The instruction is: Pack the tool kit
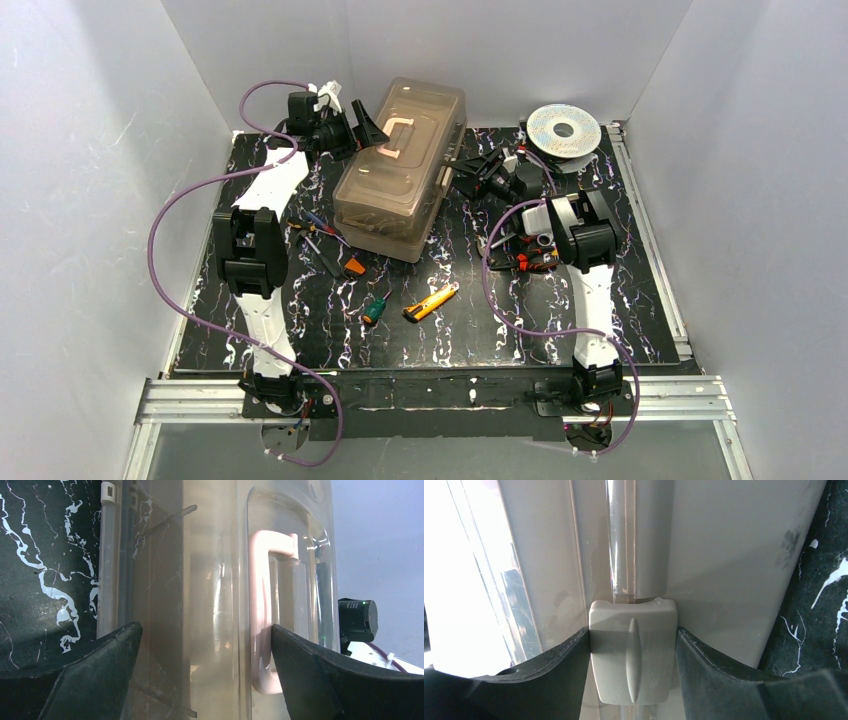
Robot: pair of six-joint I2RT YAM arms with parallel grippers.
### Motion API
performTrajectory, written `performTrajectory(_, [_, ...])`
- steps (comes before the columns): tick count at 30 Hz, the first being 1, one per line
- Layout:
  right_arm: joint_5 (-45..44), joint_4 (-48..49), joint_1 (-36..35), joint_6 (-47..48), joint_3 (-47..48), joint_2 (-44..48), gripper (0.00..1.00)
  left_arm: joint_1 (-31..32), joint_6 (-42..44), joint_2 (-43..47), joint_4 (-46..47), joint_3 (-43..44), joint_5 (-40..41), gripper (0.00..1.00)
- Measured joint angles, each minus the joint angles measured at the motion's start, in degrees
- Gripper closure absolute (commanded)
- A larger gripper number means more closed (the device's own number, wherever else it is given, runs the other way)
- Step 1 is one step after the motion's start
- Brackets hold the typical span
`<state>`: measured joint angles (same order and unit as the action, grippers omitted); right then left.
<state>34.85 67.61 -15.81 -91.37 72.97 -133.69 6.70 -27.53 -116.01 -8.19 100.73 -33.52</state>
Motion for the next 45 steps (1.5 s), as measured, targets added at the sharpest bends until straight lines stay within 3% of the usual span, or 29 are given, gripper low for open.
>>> performTrajectory(6, [-0.2,-3.6,0.0,1.9,-0.1,1.5,0.62,0.0,-0.2,0.0,0.9,-0.5,0.0,0.0])
performTrajectory(8, [-0.2,-5.2,0.0,3.0,-0.1,2.1,0.78,0.0,-0.2,0.0,1.1,-0.6,0.0,0.0])
performTrajectory(9, [-0.3,-6.2,0.0,3.1,-0.1,2.5,0.95,0.0,-0.2,0.0,1.1,-0.6,0.0,0.0])
performTrajectory(10, [-0.4,-7.5,0.0,3.8,-0.2,3.0,0.99,0.0,-0.2,0.0,1.1,-0.7,0.0,0.0])
performTrajectory(25, [-9.5,-34.7,-1.4,21.4,-0.2,15.2,0.99,0.3,-0.1,0.4,2.2,-1.7,0.5,0.0])
performTrajectory(26, [-10.1,-36.3,-1.5,22.3,0.2,15.6,0.92,0.3,-0.1,0.4,2.2,-1.7,0.5,0.0])
performTrajectory(29, [-11.9,-40.8,-1.9,24.8,1.1,16.9,0.36,0.4,-0.1,0.4,2.2,-1.7,0.7,0.0])
performTrajectory(30, [-12.6,-41.8,-2.0,25.6,1.1,17.4,0.29,0.4,0.0,0.5,2.2,-1.7,0.9,0.0])
performTrajectory(35, [-11.9,-40.8,-2.3,27.6,-3.2,20.8,0.18,1.1,0.7,0.7,2.0,-1.8,1.6,0.0])
performTrajectory(45, [-6.3,-31.5,-1.6,23.5,-7.3,21.2,0.16,1.5,1.0,1.3,1.5,-2.2,2.7,0.01])
